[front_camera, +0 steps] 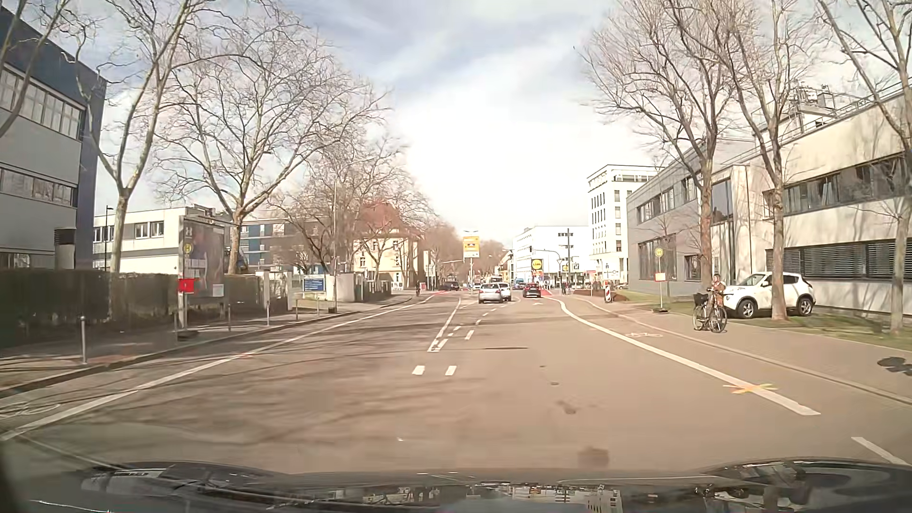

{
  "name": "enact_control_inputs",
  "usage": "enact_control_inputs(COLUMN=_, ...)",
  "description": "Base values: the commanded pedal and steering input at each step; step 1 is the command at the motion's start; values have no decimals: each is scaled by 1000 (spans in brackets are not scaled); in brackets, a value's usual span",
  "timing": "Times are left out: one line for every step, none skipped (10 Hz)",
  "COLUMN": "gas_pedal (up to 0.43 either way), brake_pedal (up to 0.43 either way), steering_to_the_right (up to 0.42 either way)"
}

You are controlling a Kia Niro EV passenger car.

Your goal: Follow the waypoints while adhering to traffic rules and regulations

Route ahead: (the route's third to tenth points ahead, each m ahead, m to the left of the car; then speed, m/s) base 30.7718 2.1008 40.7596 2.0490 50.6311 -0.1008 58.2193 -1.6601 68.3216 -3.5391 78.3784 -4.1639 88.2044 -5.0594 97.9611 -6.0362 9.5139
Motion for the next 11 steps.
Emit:
enact_control_inputs(gas_pedal=110, brake_pedal=0, steering_to_the_right=14)
enact_control_inputs(gas_pedal=110, brake_pedal=0, steering_to_the_right=13)
enact_control_inputs(gas_pedal=110, brake_pedal=0, steering_to_the_right=12)
enact_control_inputs(gas_pedal=110, brake_pedal=0, steering_to_the_right=12)
enact_control_inputs(gas_pedal=110, brake_pedal=0, steering_to_the_right=11)
enact_control_inputs(gas_pedal=110, brake_pedal=0, steering_to_the_right=10)
enact_control_inputs(gas_pedal=110, brake_pedal=0, steering_to_the_right=10)
enact_control_inputs(gas_pedal=110, brake_pedal=0, steering_to_the_right=9)
enact_control_inputs(gas_pedal=110, brake_pedal=0, steering_to_the_right=7)
enact_control_inputs(gas_pedal=87, brake_pedal=0, steering_to_the_right=6)
enact_control_inputs(gas_pedal=20, brake_pedal=0, steering_to_the_right=6)
